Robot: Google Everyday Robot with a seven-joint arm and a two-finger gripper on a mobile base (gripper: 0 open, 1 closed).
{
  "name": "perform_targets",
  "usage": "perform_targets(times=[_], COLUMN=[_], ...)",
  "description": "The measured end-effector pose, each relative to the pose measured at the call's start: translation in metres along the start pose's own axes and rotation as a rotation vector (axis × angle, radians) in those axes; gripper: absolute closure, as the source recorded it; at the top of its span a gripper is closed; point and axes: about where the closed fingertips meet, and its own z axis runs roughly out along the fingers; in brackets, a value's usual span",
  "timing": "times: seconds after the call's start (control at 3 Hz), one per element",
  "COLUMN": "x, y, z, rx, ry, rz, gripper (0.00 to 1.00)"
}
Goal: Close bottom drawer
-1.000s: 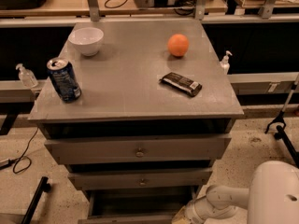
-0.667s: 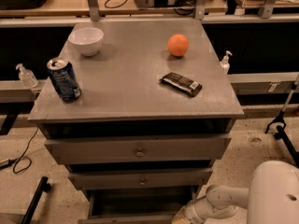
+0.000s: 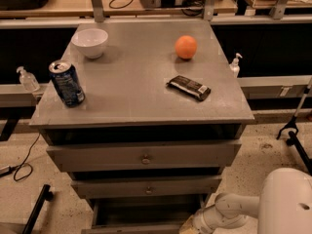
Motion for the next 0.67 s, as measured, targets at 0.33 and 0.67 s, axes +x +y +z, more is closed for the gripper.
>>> perform_targets(times=[0.33, 0.67], x=[-0.0010, -0.0010], y=[-0.0014, -0.0015], z=[0.0001, 0.0001], rx=[0.002, 0.002], ry=[-0.007, -0.007], rz=[-0.003, -0.003], gripper=[1.00, 1.00])
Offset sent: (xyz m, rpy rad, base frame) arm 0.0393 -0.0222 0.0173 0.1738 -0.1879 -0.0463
